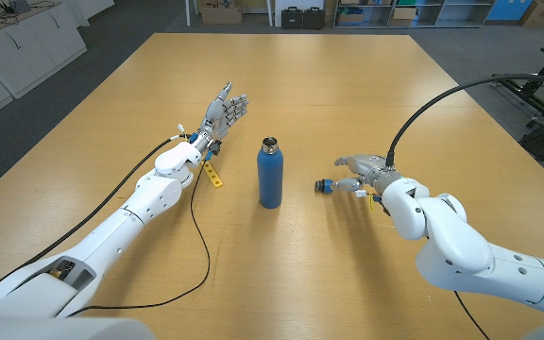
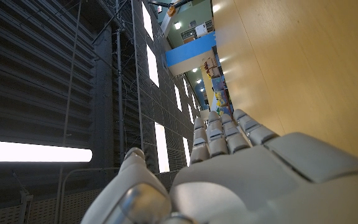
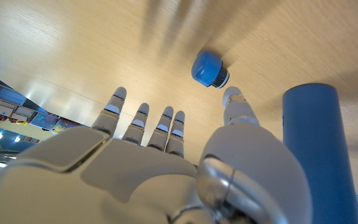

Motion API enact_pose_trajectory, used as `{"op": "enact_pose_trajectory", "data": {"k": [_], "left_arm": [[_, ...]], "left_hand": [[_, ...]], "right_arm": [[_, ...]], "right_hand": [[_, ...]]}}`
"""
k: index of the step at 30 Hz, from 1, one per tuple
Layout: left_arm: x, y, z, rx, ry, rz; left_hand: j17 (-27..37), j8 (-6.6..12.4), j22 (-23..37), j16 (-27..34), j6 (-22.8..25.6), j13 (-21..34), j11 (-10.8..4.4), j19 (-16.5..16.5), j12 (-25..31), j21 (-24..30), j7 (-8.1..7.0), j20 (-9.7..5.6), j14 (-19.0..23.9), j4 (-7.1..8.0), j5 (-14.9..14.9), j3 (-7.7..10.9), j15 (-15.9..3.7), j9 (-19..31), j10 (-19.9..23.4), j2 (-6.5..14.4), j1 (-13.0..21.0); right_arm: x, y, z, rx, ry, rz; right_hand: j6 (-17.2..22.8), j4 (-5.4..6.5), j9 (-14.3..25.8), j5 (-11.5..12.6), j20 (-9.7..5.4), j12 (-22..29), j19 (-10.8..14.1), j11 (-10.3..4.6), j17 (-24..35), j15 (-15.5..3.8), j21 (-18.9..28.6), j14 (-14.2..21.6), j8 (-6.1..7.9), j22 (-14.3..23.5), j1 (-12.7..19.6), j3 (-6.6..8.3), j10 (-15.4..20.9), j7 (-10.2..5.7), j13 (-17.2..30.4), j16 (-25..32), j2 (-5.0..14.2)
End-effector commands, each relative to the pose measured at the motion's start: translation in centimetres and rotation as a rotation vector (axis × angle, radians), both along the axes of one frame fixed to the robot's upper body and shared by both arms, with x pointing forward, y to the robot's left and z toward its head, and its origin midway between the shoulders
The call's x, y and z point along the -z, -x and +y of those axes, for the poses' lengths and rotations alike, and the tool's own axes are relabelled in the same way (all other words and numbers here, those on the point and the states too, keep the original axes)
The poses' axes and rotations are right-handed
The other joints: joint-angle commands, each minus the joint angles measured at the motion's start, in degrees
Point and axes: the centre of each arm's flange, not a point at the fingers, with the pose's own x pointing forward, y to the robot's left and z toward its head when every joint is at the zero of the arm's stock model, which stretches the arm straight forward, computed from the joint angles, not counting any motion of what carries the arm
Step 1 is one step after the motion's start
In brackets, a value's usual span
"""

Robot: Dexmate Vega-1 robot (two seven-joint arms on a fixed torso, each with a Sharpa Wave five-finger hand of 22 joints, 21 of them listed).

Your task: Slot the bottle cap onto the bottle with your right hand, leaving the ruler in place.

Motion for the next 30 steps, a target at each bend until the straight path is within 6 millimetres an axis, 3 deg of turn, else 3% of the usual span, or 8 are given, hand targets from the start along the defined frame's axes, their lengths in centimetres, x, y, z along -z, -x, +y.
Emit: {"op": "enact_pose_trajectory", "data": {"k": [1,30], "left_arm": [[0.0,0.1,-0.2,0.009,0.007,-0.008],[0.3,0.3,-0.2,0.007,0.013,-0.012]], "left_hand": [[0.1,-0.1,0.2,-0.2,0.7,0.2,-0.25,-0.2,-0.2,-0.1,0.05,-0.44,-0.1,-0.24,0.2,0.42,0.14,0.1,0.3,0.4,0.2],[0.1,-0.38,0.2,-0.3,0.9,0.3,-0.35,-0.2,-0.4,-0.1,0.02,-0.27,0.0,-0.3,0.2,0.41,0.04,0.1,0.5,0.5,0.1]], "right_arm": [[-0.1,-0.9,1.1,-0.015,0.033,0.027],[1.7,-1.7,1.6,0.038,0.082,0.016]], "right_hand": [[-1.6,-0.31,0.2,0.3,0.07,-0.1,0.6,0.16,0.2,-0.31,0.6,0.5,-0.62,0.1,1.0,0.41,0.2,-0.11,0.1,0.2,-0.05],[0.7,-0.1,0.5,0.7,0.0,1.2,2.8,-0.95,0.5,-1.48,1.2,3.0,0.34,0.1,1.1,0.05,3.1,-0.69,0.3,0.8,-0.64]]}}
